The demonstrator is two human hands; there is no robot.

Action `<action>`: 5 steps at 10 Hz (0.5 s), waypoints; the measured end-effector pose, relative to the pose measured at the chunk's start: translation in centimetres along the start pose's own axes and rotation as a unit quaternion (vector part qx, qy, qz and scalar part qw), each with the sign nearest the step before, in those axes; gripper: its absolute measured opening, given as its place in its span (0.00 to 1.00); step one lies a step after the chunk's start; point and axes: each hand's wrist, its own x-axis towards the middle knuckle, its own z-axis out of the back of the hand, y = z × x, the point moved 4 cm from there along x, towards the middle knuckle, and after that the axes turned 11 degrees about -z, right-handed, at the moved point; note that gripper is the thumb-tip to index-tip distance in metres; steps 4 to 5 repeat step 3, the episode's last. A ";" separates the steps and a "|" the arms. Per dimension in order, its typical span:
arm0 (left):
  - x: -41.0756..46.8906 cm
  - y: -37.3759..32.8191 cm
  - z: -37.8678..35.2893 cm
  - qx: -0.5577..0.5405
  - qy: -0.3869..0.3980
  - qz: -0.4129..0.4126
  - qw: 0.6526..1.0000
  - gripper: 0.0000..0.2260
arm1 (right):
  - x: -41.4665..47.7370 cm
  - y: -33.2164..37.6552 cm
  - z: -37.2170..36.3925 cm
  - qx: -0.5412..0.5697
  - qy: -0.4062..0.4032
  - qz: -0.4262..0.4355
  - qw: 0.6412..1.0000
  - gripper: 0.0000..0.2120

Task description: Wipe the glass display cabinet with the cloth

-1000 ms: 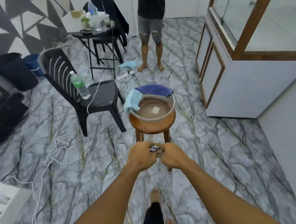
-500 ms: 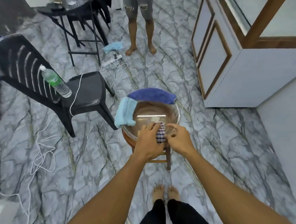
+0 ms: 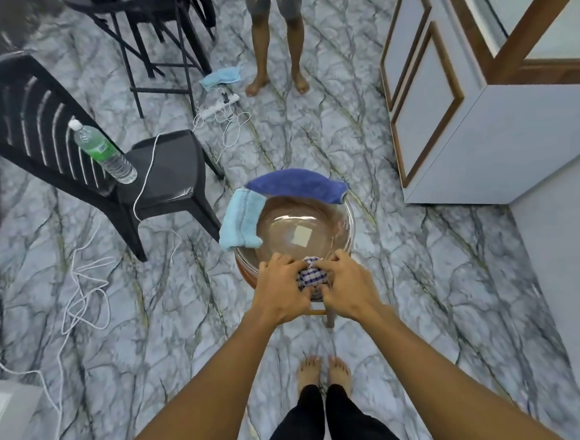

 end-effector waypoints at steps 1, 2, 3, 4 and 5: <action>-0.6 -0.5 0.5 -0.002 -0.005 -0.009 1.000 0.23 | -0.4 0.1 -0.2 0.023 -0.009 0.012 1.000 0.24; -0.7 -1.5 1.8 -0.003 -0.130 -0.037 0.991 0.22 | -1.5 -0.6 1.2 0.095 -0.061 0.033 0.993 0.24; -4.4 -5.3 0.5 -0.098 -0.221 -0.140 0.960 0.14 | -4.8 -4.2 0.5 0.192 -0.077 -0.011 0.978 0.19; -4.4 -5.3 0.5 -0.098 -0.221 -0.140 0.960 0.14 | -4.8 -4.2 0.5 0.192 -0.077 -0.011 0.978 0.19; -4.4 -5.3 0.5 -0.098 -0.221 -0.140 0.960 0.14 | -4.8 -4.2 0.5 0.192 -0.077 -0.011 0.978 0.19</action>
